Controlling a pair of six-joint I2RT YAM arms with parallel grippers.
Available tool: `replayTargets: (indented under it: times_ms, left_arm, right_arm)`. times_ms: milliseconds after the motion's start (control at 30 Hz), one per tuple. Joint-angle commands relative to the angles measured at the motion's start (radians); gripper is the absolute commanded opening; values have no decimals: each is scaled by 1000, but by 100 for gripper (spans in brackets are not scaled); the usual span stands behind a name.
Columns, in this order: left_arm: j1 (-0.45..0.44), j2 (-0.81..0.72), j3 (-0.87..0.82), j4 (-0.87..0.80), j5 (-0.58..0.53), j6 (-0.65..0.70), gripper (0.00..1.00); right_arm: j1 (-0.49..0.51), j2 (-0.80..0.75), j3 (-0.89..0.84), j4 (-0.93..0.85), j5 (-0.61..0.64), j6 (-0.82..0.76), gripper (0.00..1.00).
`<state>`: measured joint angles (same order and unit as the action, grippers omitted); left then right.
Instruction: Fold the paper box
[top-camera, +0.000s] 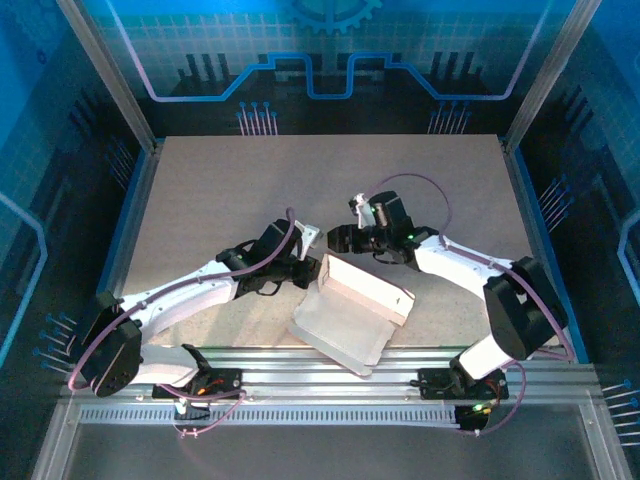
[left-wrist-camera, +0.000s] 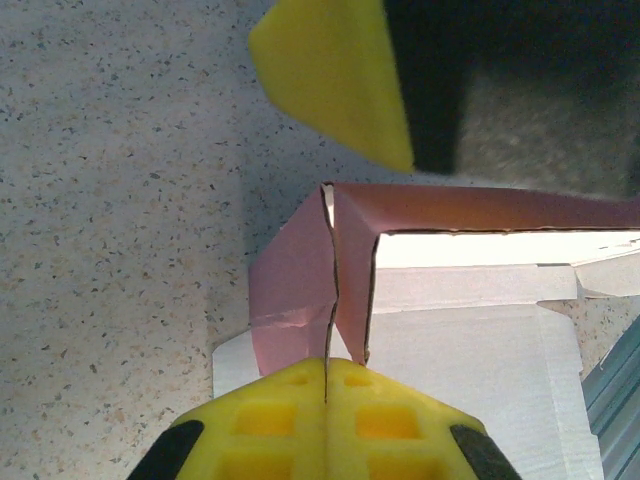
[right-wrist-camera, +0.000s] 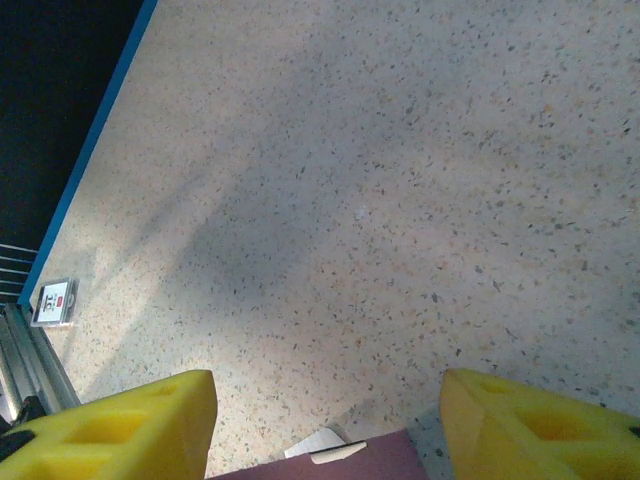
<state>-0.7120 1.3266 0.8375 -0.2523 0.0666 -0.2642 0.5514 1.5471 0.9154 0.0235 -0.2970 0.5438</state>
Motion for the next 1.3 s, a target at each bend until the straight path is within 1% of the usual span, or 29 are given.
replayTargets:
  times_ms: [0, 267, 600, 733, 833, 1100, 1267]
  left_arm:
    - [-12, 11, -30, -88, -19, -12, 6]
    - [-12, 8, -23, -95, -19, -12, 6]
    - [-13, -2, -12, -110, -24, -14, 7]
    - [-15, -17, -2, -120, -22, -20, 11]
    - [-12, -32, 7, -123, -16, -28, 17]
    - [-12, -81, 30, -133, -2, -44, 30]
    - [-9, -111, 33, -152, -17, -53, 31]
  right_arm:
    - [25, 16, -9, 45, -19, 17, 62]
    - [49, 32, -30, 96, -14, 39, 62]
    - [64, 47, -120, 186, -9, 62, 62]
    - [65, 50, -132, 197, -1, 58, 62]
    - [71, 51, -138, 197, 15, 49, 62]
    - [84, 41, -142, 154, 90, -1, 61]
    - [86, 26, -146, 131, 120, -29, 61]
